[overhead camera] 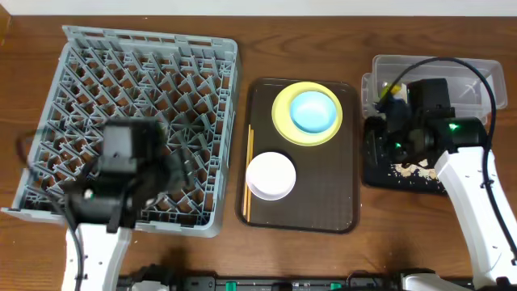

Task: Sort waste into correct bins and load items into the dishwasher

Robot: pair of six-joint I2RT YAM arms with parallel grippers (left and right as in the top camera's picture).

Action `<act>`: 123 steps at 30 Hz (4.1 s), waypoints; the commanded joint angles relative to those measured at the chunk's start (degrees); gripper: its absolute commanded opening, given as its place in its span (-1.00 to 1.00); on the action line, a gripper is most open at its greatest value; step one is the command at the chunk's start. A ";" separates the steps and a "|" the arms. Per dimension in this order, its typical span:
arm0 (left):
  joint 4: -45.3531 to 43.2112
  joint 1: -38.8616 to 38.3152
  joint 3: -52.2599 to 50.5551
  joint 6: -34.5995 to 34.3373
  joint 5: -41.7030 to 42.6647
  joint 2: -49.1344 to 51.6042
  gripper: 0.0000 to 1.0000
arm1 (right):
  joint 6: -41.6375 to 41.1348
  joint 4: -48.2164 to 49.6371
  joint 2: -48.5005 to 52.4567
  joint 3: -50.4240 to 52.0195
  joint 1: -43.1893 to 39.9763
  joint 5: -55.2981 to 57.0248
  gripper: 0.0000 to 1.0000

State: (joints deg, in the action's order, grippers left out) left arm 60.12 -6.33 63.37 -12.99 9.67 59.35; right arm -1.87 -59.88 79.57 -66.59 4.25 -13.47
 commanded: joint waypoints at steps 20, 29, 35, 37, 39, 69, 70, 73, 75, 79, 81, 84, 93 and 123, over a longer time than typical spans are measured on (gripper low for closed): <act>-21.22 -40.02 5.29 2.21 -1.75 34.71 0.57 | -6.23 -3.65 -8.44 -1.03 -8.37 11.93 0.99; -22.95 -41.66 5.27 1.33 -1.73 44.09 0.04 | -6.23 -3.65 -8.44 -1.03 -8.37 11.93 0.98; -23.19 -41.66 5.27 1.33 -1.75 45.57 -0.12 | -6.23 -3.69 -8.44 -1.03 -8.37 11.93 0.98; -23.15 -41.66 5.20 1.33 -1.70 45.77 -0.14 | -6.23 -3.78 -8.44 -1.03 -8.37 11.93 0.98; -23.15 -41.66 5.09 1.33 -1.70 46.03 -0.15 | -6.23 -3.80 -8.44 -1.03 -8.37 11.93 0.99; -19.45 -34.07 9.16 1.38 -1.31 23.28 -0.88 | -6.21 -3.85 -8.44 -1.03 -8.37 11.93 0.99; -19.21 -32.39 9.16 1.38 -1.31 21.86 -0.88 | -6.21 -3.85 -8.44 -1.03 -8.37 11.96 0.99; -18.38 -25.31 9.16 1.64 1.57 18.29 -0.88 | -6.23 -3.85 -8.44 -1.03 -8.37 11.93 0.98; -18.14 -20.00 9.14 3.65 8.20 17.33 -0.88 | -6.23 -3.85 -8.44 -1.03 -8.37 11.93 0.99; -17.77 -8.57 9.14 7.82 25.11 18.27 -0.88 | -6.23 -3.85 -8.44 -1.03 -8.37 11.93 0.98; -17.73 -3.30 9.14 9.29 33.57 19.45 -0.88 | -6.21 -3.85 -8.44 -1.03 -8.37 11.93 0.98; -17.70 3.74 9.14 11.10 44.89 21.97 -0.88 | -6.21 -3.85 -8.44 -1.03 -8.37 11.93 0.98; -16.46 18.40 9.14 11.06 61.96 32.50 -0.88 | -6.21 -3.82 -8.44 -1.03 -8.37 11.93 0.99; -32.44 31.52 9.14 3.67 76.87 39.69 -0.88 | -6.23 -3.82 -8.44 -1.03 -8.37 11.91 0.98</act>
State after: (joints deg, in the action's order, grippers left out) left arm 28.67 25.08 71.75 -7.77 84.14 98.26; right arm -7.27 -63.64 71.24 -66.70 -3.60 -1.87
